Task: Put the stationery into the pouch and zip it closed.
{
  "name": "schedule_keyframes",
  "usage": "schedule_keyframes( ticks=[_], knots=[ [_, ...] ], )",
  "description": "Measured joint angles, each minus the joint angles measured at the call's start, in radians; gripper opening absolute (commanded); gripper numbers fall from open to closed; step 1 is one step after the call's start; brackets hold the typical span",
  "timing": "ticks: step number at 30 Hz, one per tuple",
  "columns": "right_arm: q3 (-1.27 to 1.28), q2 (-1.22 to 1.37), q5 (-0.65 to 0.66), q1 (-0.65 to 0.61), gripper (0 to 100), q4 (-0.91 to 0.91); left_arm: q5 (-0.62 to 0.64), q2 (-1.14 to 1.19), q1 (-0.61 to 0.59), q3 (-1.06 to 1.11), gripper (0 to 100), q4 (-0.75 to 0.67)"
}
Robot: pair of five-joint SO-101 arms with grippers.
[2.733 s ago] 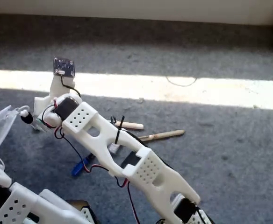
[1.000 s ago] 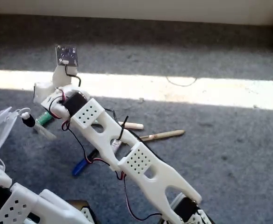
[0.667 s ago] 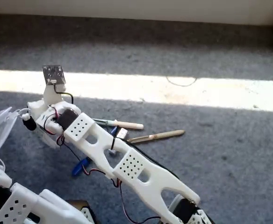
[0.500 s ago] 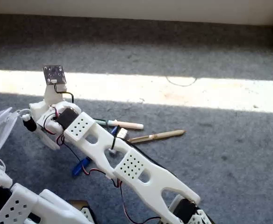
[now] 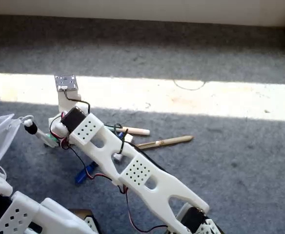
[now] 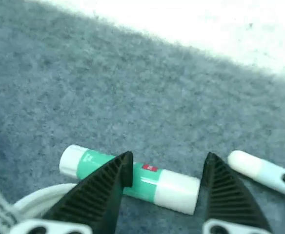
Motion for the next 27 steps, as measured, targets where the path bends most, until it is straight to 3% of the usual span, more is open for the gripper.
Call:
schedule_keyframes(
  ticks=[3,6,18,27],
  knots=[
    [-0.002,0.000,-0.051,0.000,23.0,0.012,0.000,0.000,0.000,0.000,1,0.000],
    [-0.002,0.000,-0.018,0.000,23.0,0.015,0.000,0.000,0.000,0.000,1,0.000],
    [-0.014,-0.009,0.485,-0.028,23.1,0.086,0.000,0.000,0.000,0.000,1,0.000],
    [-0.015,-0.005,0.640,-0.103,23.1,0.123,0.000,0.000,0.034,0.000,1,0.000]
  ],
)
